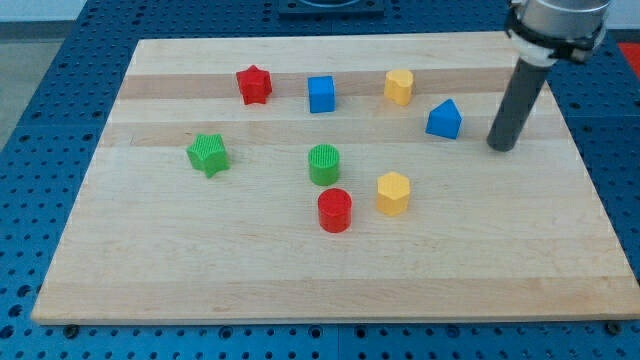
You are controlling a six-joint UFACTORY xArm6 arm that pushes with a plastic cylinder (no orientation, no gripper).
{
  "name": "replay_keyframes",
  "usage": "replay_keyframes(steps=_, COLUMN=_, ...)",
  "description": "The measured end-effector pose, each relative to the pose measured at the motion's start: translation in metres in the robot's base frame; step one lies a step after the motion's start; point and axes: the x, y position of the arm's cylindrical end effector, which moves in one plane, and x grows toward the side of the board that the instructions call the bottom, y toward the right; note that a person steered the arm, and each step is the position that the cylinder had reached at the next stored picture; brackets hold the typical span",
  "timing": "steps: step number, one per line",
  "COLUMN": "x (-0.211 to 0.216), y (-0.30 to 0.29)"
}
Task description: Move yellow hexagon parallel right to green circle
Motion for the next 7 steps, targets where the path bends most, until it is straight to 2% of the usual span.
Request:
replay_keyframes(steps=2, x=0.026, y=-0.051)
replay_keyframes(steps=5, x=0.084, y=-0.061)
replay_keyframes(steps=7, x=0.092, y=-0.110)
